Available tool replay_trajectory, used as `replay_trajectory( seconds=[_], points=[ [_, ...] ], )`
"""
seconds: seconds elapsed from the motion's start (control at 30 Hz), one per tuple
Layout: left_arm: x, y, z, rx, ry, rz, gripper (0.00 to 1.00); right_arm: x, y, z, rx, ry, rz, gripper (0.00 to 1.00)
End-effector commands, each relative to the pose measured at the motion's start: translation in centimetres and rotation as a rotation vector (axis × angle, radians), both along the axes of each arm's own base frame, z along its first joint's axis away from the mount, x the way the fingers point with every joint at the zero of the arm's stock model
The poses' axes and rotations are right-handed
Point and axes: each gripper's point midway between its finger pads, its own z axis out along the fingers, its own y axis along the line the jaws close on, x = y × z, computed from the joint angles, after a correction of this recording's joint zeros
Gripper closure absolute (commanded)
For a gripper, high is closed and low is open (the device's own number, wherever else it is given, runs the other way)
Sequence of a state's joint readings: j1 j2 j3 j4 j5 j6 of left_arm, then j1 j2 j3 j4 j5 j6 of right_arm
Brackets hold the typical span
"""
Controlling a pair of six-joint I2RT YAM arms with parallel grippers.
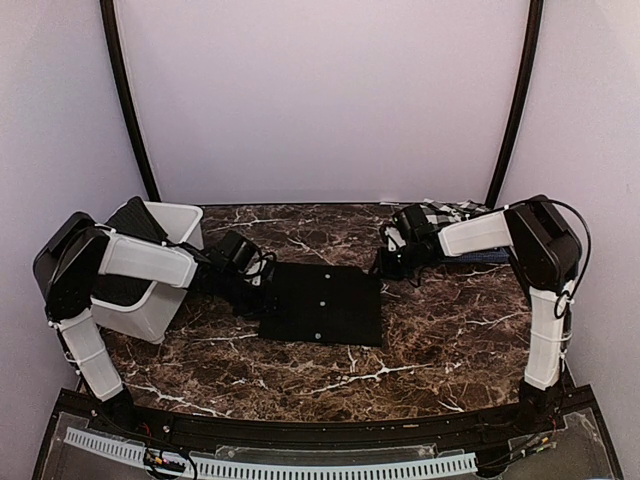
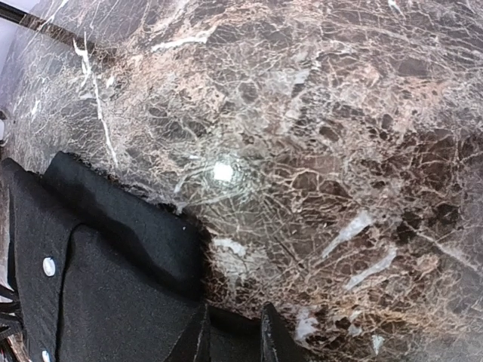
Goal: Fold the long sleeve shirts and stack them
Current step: Adjust the square-folded shirt at the center of the board.
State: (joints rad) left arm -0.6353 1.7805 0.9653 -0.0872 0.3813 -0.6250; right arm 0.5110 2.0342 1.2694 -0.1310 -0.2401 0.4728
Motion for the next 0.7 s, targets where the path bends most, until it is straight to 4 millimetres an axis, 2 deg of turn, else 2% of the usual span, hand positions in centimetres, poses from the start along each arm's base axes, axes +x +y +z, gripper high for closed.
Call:
replay_trajectory(
  seconds=[0.0, 0.13, 0.23, 0.37, 0.5, 0.67],
  points=[
    [0.4, 1.5, 2.0, 0.058, -0.053, 0.034, 0.65, 0.4, 0.1, -0.4, -0.004, -0.001, -0.008, 0.79],
    [1.8, 2.9, 3.7, 0.081, -0.108, 0.08, 0.62, 0.4, 0.1, 0.6, 0.001, -0.019, -0.004, 0.78],
    [2.8, 4.0, 3.9, 0.098, -0.126, 0.1, 0.59, 0.6, 0.1, 2.0, 0.009, -0.049, -0.005, 0.76],
    [3.7, 4.5, 3.1, 0.114, -0.119, 0.096, 0.57, 0.8, 0.0, 4.7, 0.02, -0.113, -0.009, 0.71],
    [4.1, 4.0, 1.7, 0.12, -0.094, 0.06, 0.56, 1.0, -0.4, 7.9, 0.028, -0.181, -0.015, 0.65],
    [4.9, 3.7, 0.8, 0.146, -0.09, 0.047, 0.53, 0.6, -0.8, 10.7, 0.04, -0.227, -0.02, 0.61]
  ],
)
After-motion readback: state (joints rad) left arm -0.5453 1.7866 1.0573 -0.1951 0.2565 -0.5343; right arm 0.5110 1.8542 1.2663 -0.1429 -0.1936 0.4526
